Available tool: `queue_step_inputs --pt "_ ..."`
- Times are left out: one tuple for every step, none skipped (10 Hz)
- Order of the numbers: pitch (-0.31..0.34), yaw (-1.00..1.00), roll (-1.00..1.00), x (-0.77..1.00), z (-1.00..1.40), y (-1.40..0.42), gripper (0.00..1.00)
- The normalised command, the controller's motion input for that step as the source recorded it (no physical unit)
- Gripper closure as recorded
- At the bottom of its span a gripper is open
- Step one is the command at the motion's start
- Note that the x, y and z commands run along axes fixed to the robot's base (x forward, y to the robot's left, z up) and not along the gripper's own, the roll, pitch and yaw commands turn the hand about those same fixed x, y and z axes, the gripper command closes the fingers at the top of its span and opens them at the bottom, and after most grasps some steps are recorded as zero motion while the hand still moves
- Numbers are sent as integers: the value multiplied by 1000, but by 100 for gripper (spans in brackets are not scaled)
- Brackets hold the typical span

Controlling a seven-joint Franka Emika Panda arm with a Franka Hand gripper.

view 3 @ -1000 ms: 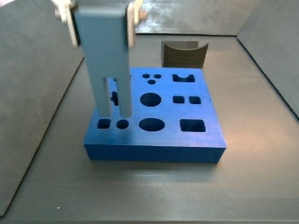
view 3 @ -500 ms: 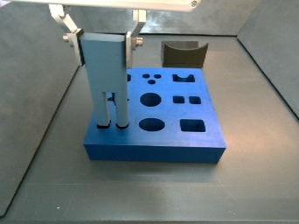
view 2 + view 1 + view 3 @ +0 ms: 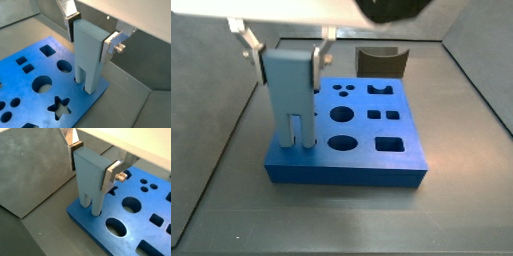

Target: Insert the square-circle object.

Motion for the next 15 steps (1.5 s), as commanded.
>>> queue_step_inputs --pt "57 -60 0 80 -431 0 100" --pt "33 -71 0 29 -406 0 100" --pt "36 -77 0 46 -380 0 100" --pt "0 -74 -19 0 -457 0 100" --pt "0 -66 -43 0 -469 0 100" --pt "-3 -51 -31 0 -489 0 100" --pt "-50 3 39 -97 0 0 100" --pt "-139 0 0 -129 -91 -23 100" --pt "-206 0 3 -137 -143 0 100" --pt "-337 -17 53 -237 -114 -34 100" --pt "-364 0 26 -246 -123 0 100" --pt "-339 0 116 -209 -123 -66 100" --pt "-173 -6 214 -83 -134 -60 100" --pt "-146 0 266 0 -289 -80 100" --pt "-119 0 257 0 -346 -109 100"
